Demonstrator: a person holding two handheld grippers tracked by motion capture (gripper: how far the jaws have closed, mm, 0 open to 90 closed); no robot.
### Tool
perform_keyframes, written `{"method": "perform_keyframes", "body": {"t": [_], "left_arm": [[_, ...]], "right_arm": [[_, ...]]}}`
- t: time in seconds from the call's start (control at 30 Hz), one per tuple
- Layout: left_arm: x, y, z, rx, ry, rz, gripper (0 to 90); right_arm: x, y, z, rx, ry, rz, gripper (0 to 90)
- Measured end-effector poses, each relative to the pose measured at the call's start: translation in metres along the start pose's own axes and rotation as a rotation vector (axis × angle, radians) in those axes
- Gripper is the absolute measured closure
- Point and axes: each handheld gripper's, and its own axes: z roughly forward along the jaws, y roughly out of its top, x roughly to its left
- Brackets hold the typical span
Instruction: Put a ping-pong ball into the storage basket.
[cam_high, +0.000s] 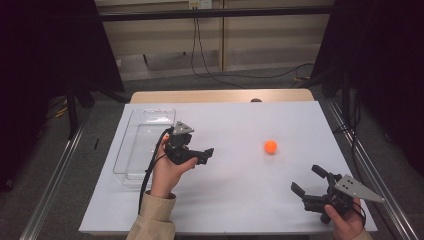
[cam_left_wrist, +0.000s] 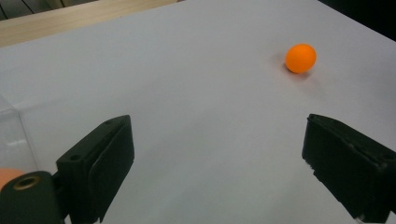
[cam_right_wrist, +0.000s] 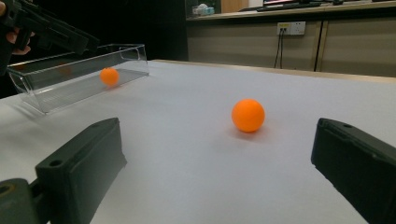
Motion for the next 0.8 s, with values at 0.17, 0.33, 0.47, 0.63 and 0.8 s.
{"method": "perform_keyframes", "body": {"t": [0.17,0.33,0.47,0.63,0.8], "left_arm": [[-0.004,-0.001,0.005,0.011,-0.008,0.018,8.7],[-0.01,-0.002,0.012,0.026,-0.015,0.043,8.6],[-0.013,-0.003,0.015,0.023,-0.015,0.046,8.5],[-0.018,-0.004,0.016,0.022,-0.018,0.06,8.3],[-0.024,-0.005,0.018,0.006,-0.028,0.055,7.9]], "right_arm": [[0.0,0.001,0.002,0.0,-0.001,-0.002,1.9],[0.0,0.001,0.004,0.001,0.004,-0.004,1.9],[0.001,0.001,0.006,0.01,0.006,-0.003,1.9],[0.001,0.001,0.005,0.008,0.011,-0.001,1.9],[0.003,0.002,0.007,0.007,0.017,-0.007,1.9]]}}
